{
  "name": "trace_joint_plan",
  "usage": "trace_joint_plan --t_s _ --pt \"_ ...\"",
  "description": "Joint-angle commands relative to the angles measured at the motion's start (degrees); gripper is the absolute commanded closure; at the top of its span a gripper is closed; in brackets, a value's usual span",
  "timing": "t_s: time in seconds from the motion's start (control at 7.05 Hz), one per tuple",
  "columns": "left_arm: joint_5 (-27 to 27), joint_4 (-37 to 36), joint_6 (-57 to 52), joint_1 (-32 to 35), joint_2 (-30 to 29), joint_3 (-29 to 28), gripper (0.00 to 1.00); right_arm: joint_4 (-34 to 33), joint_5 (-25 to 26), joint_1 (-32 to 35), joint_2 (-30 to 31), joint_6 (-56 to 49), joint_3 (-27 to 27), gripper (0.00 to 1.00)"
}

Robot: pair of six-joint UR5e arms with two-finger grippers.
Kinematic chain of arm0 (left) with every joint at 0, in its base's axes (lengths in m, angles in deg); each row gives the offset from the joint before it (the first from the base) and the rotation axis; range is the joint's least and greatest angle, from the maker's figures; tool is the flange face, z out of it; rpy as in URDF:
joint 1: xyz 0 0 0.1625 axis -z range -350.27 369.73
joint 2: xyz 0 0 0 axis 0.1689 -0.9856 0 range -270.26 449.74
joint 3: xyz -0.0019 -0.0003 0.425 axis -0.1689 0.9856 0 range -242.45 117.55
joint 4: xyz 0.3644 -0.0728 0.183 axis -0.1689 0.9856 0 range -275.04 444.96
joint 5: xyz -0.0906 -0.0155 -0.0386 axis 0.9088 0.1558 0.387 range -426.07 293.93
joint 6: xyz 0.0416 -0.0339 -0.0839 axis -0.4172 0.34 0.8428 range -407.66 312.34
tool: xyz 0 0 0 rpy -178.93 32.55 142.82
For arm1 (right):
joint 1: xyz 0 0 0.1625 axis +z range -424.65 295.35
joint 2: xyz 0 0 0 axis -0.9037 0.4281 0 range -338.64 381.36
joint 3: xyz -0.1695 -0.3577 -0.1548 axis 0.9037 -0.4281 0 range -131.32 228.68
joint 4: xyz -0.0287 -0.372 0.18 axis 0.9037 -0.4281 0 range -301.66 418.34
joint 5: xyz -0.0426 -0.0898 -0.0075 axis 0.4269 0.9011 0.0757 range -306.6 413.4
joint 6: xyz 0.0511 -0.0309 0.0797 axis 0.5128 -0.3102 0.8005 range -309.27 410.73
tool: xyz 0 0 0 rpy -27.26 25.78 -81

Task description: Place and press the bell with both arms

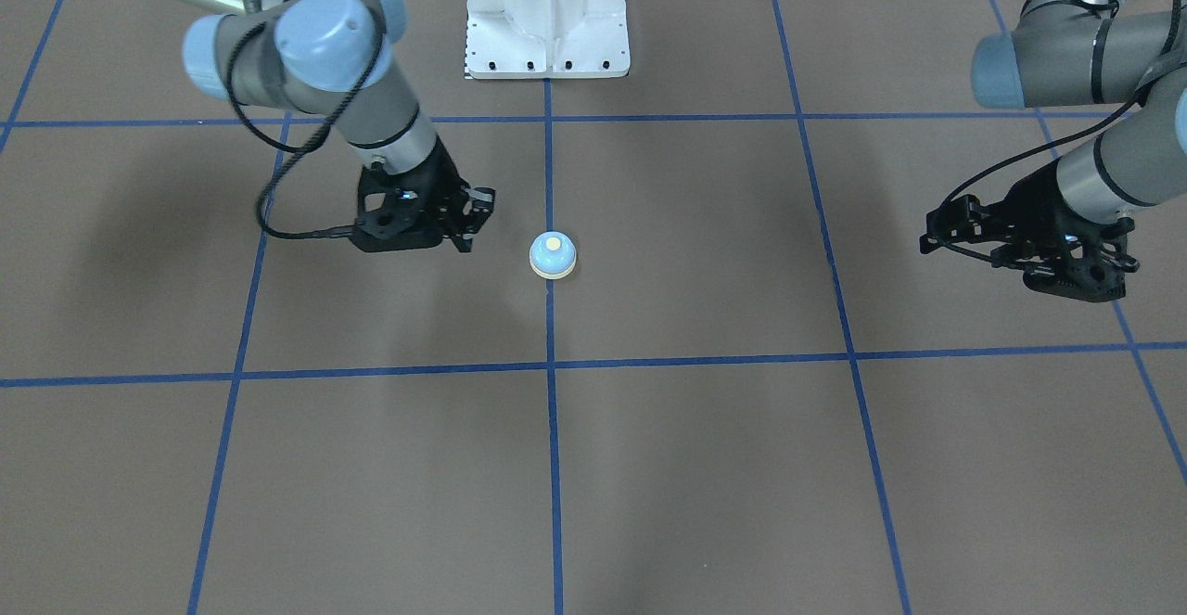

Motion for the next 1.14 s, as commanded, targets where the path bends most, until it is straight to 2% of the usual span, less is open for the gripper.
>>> trace_joint_plan --t_s 0.0,0.14,0.28,0.57,0.85,0.99 --pt "-0.09 0.03 -5.54 4.13 2.97 0.78 0.01 0.18 -11.08 13.54 13.69 -16.29 5.32 0.83" --pt "-0.09 0.03 -11.94 7.63 5.34 0.79 0.01 0.01 -14.27 20.05 18.53 -25.6 5.15 0.57" --pt "-0.53 0.03 -16.62 11.41 8.07 0.79 0.01 0.18 -14.73 25.25 24.15 -33.35 5.24 0.01" --pt "-7.09 0.21 -26.19 14.26 12.64 0.0 0.01 -2.17 -14.83 37.89 31.82 -54.5 4.1 0.0" --pt "-6.6 0.03 -30.63 17.94 17.55 0.0 0.01 -13.65 -14.74 47.06 31.77 -71.39 4.01 0.0" --pt "-6.77 -0.05 -29.94 19.95 18.19 -0.35 0.01 -16.49 -14.48 48.4 31.68 -75.31 3.92 0.0"
